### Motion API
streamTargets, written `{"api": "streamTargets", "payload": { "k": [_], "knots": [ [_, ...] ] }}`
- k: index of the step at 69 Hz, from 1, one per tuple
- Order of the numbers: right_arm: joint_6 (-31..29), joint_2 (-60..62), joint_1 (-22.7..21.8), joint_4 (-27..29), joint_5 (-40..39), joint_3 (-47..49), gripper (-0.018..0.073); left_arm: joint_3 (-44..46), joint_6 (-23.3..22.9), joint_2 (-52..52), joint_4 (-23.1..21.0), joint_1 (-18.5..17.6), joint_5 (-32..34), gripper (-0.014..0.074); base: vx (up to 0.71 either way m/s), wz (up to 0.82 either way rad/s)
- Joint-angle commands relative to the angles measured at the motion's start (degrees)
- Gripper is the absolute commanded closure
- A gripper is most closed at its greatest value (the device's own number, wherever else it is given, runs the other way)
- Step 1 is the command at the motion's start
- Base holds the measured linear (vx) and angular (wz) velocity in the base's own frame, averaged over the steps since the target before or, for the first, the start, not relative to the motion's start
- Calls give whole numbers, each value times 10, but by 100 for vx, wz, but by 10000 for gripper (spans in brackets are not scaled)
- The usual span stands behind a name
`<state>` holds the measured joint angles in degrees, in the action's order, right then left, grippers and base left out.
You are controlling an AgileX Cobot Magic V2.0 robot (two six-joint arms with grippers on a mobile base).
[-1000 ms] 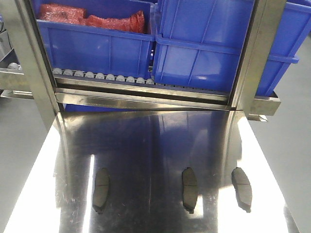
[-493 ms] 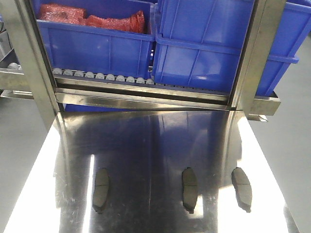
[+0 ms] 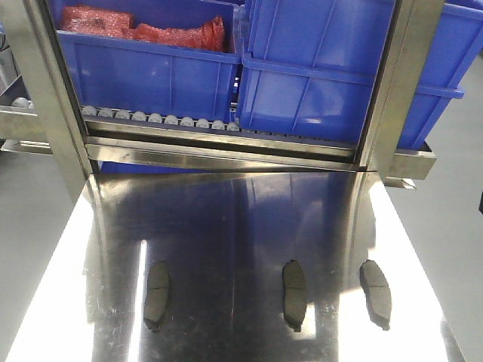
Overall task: Move and align brake pads A on conveyor
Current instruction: 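Lower the right gripper onto the outermost brake pad nearest the right arm and close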
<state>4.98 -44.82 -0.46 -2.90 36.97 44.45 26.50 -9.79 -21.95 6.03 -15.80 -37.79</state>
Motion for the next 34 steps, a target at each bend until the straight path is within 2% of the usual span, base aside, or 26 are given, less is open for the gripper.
{"api": "streamTargets", "payload": {
  "k": [1, 11, 22, 34],
  "knots": [
    [-11, -2, 0, -1, -62, 20, -97, 17, 0, -3, 3, 0, 55, 603, 0, 0],
    [-11, -2, 0, 23, -55, 20, -45, 17, 0, -3, 3, 0, 55, 603, 0, 0],
    [-17, -58, 0, 29, 1, 27, 19, 17, 0, -4, 3, 0, 55, 603, 0, 0],
    [-17, -163, 0, 29, 85, 69, 29, 17, 0, -4, 3, 0, 55, 603, 0, 0]
  ]
}}
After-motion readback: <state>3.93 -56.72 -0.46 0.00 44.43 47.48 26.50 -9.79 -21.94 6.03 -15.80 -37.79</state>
